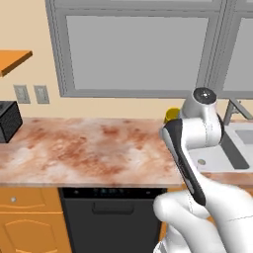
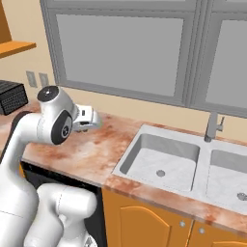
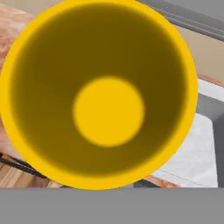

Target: Clear the mugs and bowl far away from the sink.

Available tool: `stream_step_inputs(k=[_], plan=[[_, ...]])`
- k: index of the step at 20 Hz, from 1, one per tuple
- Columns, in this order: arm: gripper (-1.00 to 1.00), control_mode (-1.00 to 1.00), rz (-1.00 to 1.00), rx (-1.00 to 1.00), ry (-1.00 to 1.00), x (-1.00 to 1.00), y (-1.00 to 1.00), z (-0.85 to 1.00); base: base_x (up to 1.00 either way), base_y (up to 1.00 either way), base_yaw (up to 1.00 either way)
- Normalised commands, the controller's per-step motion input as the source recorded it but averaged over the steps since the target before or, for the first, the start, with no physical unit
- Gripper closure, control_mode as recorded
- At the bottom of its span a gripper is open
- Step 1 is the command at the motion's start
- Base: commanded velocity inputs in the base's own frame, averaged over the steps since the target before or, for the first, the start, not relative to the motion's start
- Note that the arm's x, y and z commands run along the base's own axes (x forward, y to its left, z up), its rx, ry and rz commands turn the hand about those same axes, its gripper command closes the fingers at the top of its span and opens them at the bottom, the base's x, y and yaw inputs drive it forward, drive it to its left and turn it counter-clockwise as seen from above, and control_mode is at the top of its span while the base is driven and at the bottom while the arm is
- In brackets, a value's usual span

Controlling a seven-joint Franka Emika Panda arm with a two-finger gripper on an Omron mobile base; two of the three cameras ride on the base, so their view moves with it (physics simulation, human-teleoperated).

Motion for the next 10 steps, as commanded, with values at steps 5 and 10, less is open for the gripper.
stream_step_inputs(k=[5, 10], plan=[[1.0, 1.0, 0.0, 0.0, 0.0, 0.0, 0.0, 0.0, -0.98, 0.88, 0.07], [1.0, 1.0, 0.0, 0.0, 0.0, 0.0, 0.0, 0.0, -0.82, 0.98, 0.39]])
